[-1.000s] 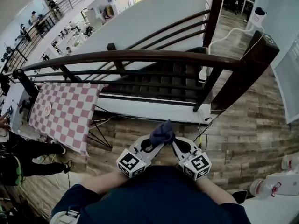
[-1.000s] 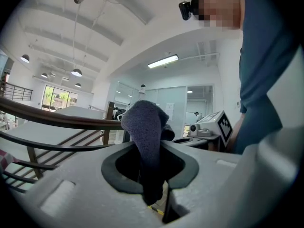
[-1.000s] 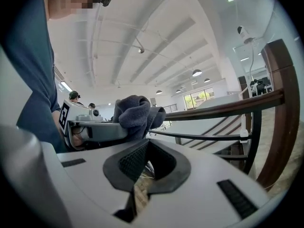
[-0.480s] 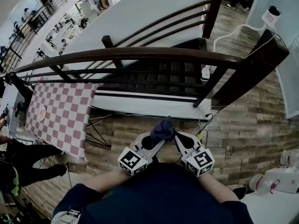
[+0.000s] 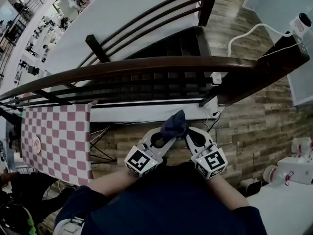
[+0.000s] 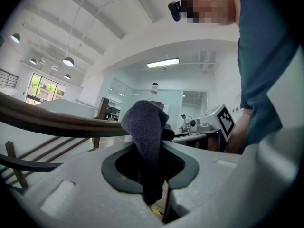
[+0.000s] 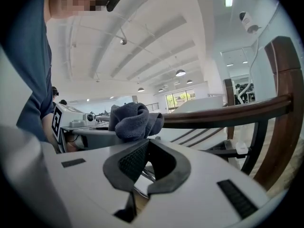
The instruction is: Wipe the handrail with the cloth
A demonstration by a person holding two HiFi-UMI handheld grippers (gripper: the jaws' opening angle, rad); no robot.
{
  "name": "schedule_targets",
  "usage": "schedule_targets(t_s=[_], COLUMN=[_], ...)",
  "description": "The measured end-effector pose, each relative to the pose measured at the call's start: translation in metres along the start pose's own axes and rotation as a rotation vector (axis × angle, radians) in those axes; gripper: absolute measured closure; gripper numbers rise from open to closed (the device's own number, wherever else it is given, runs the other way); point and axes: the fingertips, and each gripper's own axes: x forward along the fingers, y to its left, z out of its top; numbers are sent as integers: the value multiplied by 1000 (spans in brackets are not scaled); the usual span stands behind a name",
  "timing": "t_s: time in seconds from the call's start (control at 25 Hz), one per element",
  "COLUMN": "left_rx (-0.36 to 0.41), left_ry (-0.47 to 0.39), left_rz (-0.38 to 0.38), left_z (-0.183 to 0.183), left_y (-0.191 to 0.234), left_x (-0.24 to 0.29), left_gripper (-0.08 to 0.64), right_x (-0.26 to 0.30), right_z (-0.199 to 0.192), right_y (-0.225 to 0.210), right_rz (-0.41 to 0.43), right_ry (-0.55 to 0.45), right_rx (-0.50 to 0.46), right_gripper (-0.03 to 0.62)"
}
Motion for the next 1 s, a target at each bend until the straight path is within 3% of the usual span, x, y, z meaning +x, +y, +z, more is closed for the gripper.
schedule_targets(t_s=[0.2,0.4,0.6,1.0], left_rx=[-8,-35,-15,36], left_ry=[11,20,56,130], left_rz=[-3,37,39,34], left_z=[0,-16,-60,-175], left_y=[24,40,53,95], left_x=[13,49,107,236], left_gripper=[494,494,494,495], right_x=[20,32,39,57], right_z=[-4,-23,-60,-163], right_y=[-9,-44,-103,-236], right_rz=[17,36,24,-126], right_ry=[24,31,22,-22], right_rx=[18,54,92,191], right_gripper=[581,581,581,581])
